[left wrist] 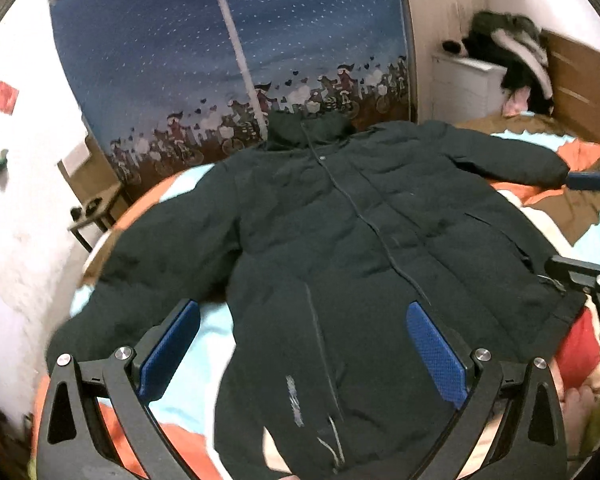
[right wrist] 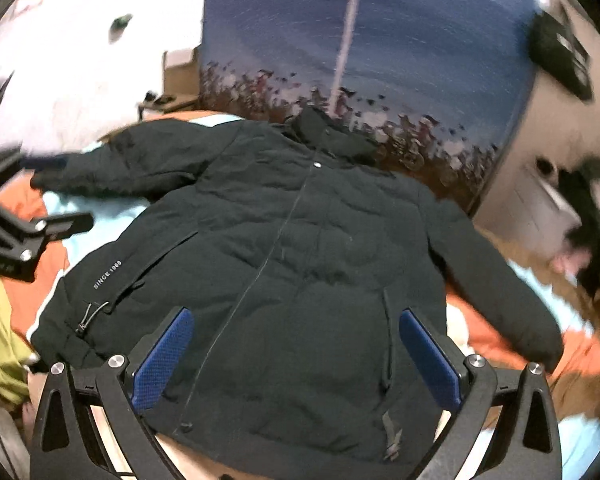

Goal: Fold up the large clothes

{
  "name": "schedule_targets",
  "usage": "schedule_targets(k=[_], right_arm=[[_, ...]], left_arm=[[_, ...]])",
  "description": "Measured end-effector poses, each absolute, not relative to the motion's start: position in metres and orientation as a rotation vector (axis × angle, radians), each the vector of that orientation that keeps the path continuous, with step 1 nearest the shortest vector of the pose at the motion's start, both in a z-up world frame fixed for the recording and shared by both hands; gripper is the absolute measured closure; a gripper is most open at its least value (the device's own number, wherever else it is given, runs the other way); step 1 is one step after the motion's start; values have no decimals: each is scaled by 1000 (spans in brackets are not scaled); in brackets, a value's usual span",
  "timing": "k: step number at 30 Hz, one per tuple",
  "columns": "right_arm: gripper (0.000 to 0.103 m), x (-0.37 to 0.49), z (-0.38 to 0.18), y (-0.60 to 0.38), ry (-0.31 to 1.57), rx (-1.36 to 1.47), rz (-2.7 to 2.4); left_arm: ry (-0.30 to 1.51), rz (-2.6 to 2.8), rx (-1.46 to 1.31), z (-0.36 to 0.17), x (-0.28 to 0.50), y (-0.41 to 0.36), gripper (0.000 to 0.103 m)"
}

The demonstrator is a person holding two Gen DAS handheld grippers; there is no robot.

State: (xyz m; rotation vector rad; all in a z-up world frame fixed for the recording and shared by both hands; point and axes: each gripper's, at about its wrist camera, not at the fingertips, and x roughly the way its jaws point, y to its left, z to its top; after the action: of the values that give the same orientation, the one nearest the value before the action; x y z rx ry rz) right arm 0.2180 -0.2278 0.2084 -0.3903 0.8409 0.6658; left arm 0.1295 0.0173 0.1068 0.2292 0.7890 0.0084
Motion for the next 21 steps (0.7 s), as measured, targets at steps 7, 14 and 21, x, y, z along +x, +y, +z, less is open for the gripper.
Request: schedule_targets(k=[7,14,21], right_arm=[[0,295,193,-216,984,-413,637],[0,367,152,-258,929,-350,511],[0,435,118,-312,987,-166,417]], left_arm=[[841,20,147,96,208,14,2],[836,49,95,73,288,8,2],[822,34,5,48,366,-11,2]])
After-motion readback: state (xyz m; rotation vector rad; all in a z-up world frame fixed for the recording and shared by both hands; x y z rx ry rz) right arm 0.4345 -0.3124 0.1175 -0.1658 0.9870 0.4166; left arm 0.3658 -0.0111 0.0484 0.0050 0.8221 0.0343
